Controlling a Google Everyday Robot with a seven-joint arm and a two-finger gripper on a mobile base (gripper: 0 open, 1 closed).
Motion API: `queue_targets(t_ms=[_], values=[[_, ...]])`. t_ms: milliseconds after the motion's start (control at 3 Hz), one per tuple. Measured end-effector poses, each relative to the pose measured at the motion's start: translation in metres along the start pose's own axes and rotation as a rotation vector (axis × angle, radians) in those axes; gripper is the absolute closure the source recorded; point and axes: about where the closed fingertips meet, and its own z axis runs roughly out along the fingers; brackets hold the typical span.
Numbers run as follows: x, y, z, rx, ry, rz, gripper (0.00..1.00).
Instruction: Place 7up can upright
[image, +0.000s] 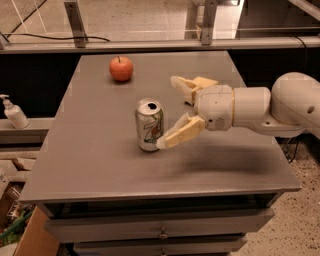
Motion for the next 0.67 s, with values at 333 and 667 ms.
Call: queue_targets(t_ms=[333, 667], values=[[-0.0035, -0.0129, -0.0348, 0.051, 0.026, -0.017, 0.00], [-0.0036, -0.0128, -0.0347, 0.051, 0.026, -0.017, 0.00]])
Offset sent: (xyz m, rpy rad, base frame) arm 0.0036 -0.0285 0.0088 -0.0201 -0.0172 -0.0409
